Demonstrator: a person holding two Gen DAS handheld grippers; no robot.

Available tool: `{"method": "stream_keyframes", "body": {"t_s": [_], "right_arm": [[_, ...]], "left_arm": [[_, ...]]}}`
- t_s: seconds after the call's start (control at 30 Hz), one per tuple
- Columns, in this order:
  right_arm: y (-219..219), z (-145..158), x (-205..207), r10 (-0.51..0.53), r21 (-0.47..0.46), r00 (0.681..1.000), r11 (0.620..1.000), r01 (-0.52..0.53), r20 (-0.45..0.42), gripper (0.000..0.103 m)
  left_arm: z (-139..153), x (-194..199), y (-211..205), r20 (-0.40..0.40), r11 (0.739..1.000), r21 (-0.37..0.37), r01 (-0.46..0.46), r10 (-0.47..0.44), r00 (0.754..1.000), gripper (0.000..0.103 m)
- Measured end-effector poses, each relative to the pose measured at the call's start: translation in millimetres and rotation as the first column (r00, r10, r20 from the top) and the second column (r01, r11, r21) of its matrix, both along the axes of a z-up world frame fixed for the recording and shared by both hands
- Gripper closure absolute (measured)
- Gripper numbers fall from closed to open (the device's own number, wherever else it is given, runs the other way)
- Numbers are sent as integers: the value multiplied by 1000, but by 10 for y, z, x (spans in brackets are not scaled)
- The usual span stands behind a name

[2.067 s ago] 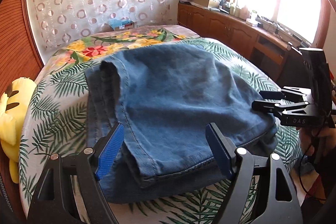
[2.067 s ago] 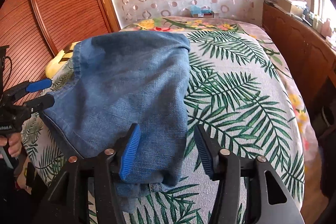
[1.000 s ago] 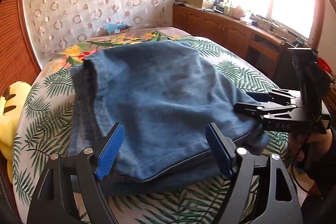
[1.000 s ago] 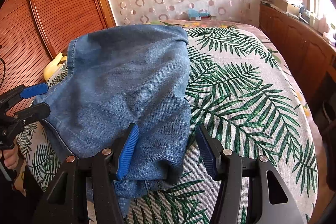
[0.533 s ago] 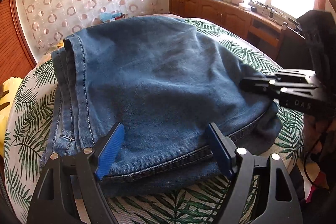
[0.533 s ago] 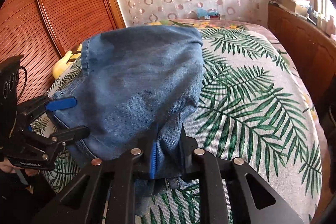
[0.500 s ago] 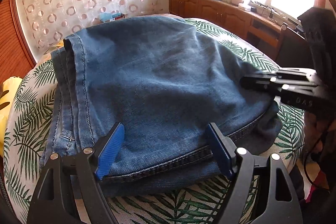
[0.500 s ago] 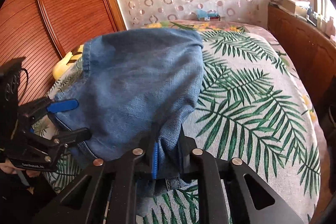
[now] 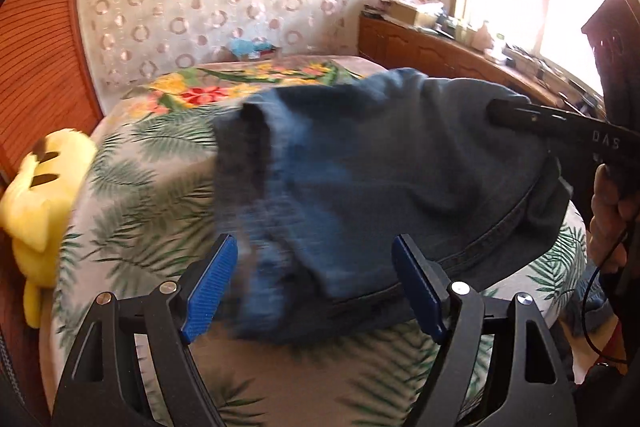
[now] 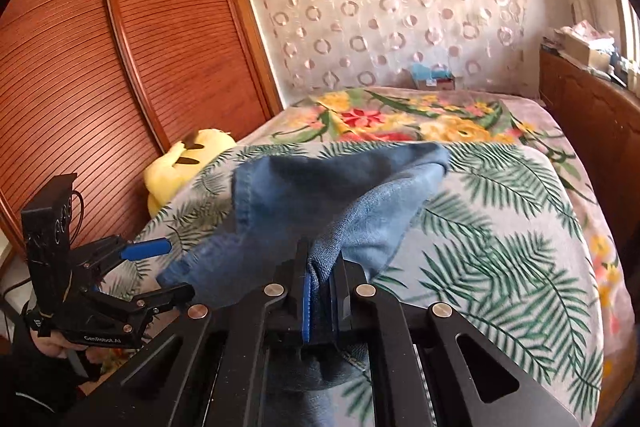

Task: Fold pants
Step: 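Lift the jeans stack edge with the right tool and fold it over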

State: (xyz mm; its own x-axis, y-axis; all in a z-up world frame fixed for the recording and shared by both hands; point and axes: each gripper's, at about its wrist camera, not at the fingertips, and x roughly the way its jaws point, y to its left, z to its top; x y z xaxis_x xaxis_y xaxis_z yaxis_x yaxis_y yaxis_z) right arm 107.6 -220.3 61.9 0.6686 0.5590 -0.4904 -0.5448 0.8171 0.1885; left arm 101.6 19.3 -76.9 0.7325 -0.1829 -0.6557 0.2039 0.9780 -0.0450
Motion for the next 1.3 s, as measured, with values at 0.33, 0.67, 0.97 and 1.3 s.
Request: {"method": "stream_keyframes", "body": {"t_s": [0.33,0.67,0.97,1.3], "right_arm": [[841,146,76,173,-8,984,985,-173,45,97],[1654,-301,149,364,-93,930,926,-367,-52,97],[1676,-412,367,367,-63,918,923,-379,-151,92],[1402,-11,102,311,-59,949,947,-314,-60,64]], "left_arm": [[49,-246,723,29,991,-23,-133,134,991,23],[72,-326,1206,32,970,-50,-237,239,971,23],[66,-276,1257,31,966,-45,-255,256,966,23],[159,-215,1111,49,974,-31,-225,227,973,23]]}}
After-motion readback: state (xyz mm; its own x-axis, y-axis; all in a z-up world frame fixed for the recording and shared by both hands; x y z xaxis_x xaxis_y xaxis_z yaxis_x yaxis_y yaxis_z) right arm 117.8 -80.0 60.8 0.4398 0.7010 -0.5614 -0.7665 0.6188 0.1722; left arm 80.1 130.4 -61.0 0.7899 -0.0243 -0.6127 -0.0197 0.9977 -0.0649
